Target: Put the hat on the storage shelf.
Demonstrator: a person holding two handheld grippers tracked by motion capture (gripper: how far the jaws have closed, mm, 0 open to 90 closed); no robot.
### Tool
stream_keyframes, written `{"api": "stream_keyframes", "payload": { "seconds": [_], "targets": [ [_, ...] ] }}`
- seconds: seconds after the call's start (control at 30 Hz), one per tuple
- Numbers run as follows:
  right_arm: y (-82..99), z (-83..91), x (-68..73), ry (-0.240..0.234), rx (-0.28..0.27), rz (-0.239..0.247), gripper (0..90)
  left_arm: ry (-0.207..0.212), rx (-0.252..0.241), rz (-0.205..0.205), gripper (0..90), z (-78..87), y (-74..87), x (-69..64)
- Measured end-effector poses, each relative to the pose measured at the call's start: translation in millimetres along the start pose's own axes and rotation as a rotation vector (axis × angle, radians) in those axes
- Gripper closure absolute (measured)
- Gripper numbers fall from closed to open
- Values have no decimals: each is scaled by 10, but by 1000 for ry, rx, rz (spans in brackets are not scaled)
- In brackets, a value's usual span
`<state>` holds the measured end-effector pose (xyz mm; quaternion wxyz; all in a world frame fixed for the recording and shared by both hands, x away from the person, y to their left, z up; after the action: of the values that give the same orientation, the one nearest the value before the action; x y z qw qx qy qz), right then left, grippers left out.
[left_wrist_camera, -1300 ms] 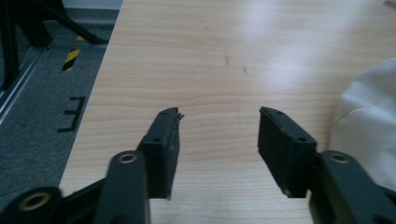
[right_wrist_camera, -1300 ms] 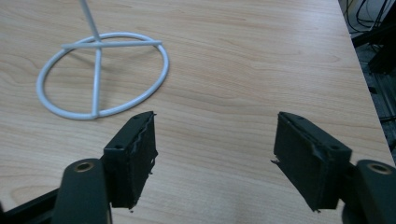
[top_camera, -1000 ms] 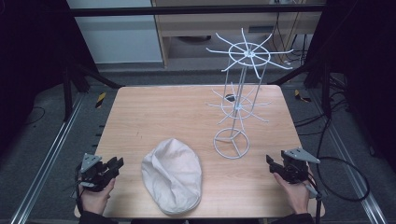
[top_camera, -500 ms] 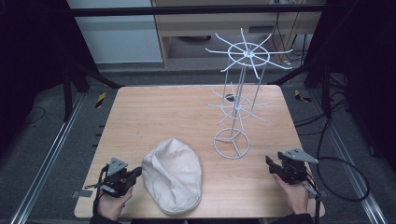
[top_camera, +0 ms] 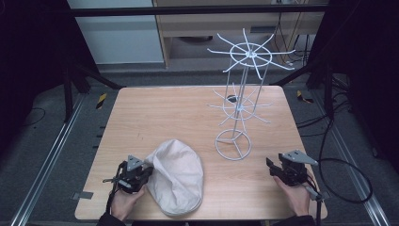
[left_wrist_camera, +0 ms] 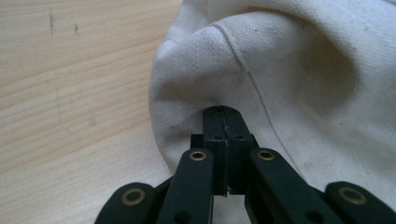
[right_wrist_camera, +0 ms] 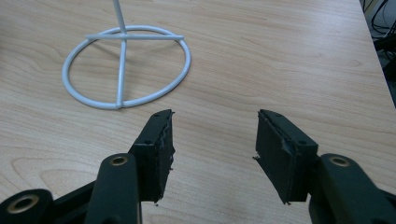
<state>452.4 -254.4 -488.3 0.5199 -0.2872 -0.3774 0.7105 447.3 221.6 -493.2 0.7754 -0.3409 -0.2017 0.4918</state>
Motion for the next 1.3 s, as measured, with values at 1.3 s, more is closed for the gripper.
{"api": "stream_keyframes", "payload": {
  "seconds": [1.3],
  "targets": [
    [20, -17, -32, 1, 1, -9, 473, 98, -227, 48, 900, 292, -526, -62]
  ]
}}
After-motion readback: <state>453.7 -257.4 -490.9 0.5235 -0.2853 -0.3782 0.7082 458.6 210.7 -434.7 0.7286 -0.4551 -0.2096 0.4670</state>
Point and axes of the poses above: each handheld gripper's, and its own axes: z roughly backward along the jaws, y roughly out of its underside, x roughly to its left, the point moved 3 cm from there along -z, roughly forward along the jaws
